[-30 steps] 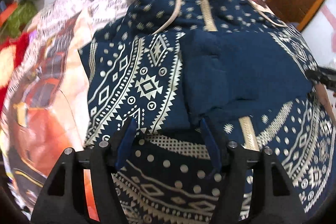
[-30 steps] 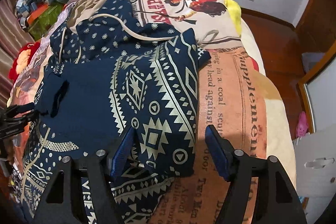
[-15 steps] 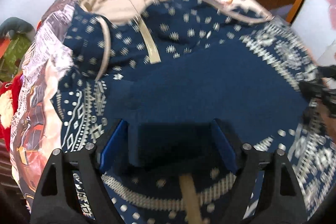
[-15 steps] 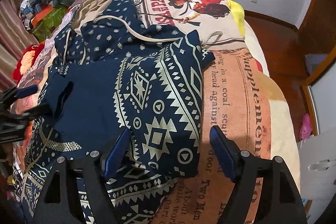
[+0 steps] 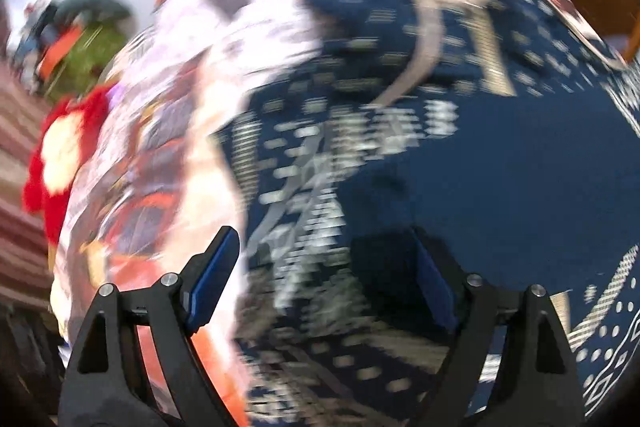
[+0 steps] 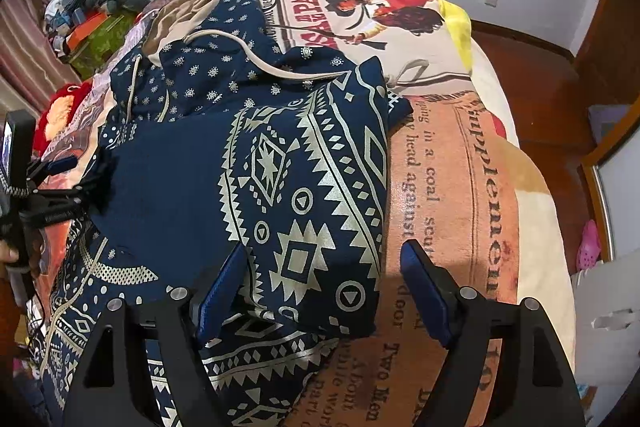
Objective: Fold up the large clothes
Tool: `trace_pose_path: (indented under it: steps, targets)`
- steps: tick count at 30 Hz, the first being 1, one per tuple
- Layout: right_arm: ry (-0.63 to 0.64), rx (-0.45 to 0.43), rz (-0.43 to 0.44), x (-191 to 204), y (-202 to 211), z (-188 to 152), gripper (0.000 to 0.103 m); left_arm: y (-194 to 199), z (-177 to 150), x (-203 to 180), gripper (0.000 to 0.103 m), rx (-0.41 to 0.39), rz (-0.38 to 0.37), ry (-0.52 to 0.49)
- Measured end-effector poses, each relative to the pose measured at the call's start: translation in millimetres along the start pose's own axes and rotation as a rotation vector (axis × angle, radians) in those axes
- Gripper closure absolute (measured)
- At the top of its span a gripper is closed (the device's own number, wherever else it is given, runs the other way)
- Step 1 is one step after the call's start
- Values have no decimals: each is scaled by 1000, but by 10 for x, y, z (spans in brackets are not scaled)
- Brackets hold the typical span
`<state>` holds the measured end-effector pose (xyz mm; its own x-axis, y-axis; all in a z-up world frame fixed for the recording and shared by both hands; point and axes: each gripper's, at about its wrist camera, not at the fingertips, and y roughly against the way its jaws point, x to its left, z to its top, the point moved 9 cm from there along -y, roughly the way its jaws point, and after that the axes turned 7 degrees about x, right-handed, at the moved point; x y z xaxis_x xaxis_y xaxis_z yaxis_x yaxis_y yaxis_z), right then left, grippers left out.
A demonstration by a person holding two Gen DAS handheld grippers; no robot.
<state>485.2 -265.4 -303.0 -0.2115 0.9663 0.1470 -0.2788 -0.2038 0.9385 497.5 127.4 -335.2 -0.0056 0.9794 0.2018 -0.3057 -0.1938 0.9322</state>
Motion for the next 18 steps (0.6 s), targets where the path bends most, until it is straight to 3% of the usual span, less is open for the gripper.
trace_pose_path:
  steps: [3,7,12,17,18]
  targets:
    - [6,2,-9,-3,0,-3,25,-47,-53,453,18,18,76,49]
    - [11,7,-27,19,12,1,25,-75,-174,857,18,51,121,92]
    - [-2,-18,-58,-3,142,41,25,115,-245,889,18,5,-30,126]
    - [-25,-56,-59,-30,300,126,25,162,-188,543,18,-18,-217,184]
    - [-26,-59,-61,-32,315,140,25,127,-165,474,23,-17,-250,194]
